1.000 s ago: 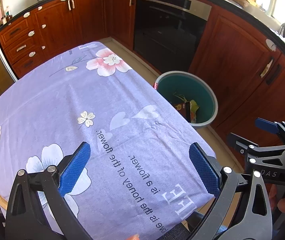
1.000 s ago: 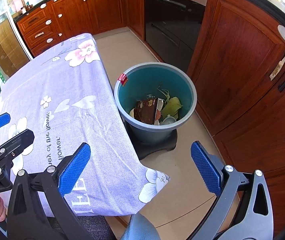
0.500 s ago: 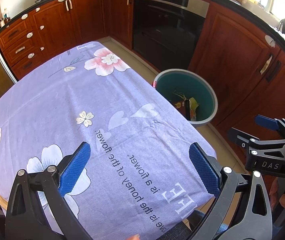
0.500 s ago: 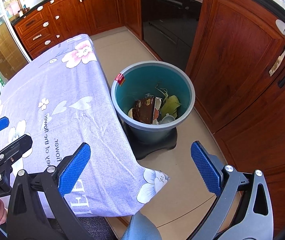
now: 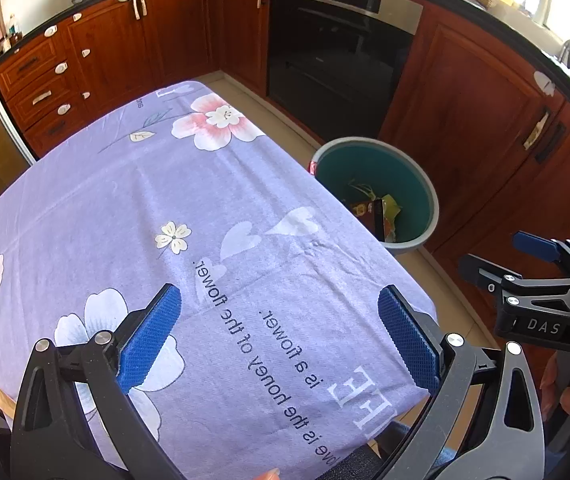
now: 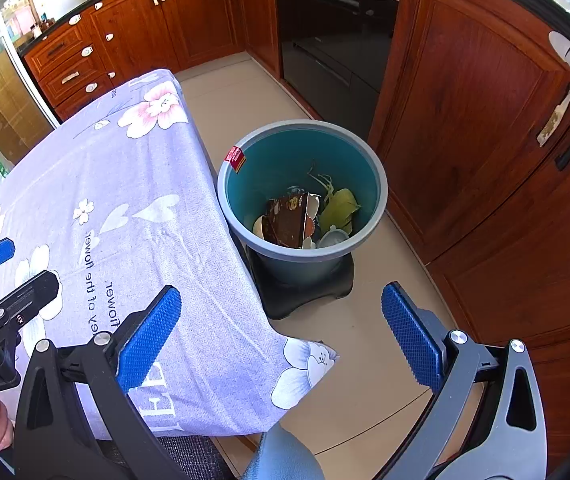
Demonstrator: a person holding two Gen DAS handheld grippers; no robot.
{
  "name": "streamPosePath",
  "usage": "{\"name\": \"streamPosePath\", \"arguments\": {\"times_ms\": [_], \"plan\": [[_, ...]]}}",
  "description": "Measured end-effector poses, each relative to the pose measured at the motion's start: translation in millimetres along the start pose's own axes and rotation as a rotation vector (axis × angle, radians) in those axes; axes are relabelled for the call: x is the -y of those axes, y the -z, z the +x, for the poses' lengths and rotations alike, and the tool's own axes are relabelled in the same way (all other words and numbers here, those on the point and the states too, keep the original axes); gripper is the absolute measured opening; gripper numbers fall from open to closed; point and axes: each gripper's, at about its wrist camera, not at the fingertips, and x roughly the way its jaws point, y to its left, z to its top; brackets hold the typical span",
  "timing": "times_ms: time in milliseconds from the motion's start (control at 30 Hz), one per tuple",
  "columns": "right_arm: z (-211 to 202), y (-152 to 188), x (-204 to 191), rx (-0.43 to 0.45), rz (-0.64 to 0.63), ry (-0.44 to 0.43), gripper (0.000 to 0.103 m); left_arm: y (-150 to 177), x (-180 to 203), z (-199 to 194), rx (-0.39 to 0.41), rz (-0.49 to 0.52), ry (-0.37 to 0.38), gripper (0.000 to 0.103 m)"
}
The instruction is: Collect trash
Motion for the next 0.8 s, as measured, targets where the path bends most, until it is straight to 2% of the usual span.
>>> {"name": "streamPosePath", "arguments": {"times_ms": [800], "plan": [[1.5,-0.6,2.8,-0.004,0.005,0.003,0.096,0.6,-0.4,0.4,-0.004,-0.008,0.004,0.099]]}}
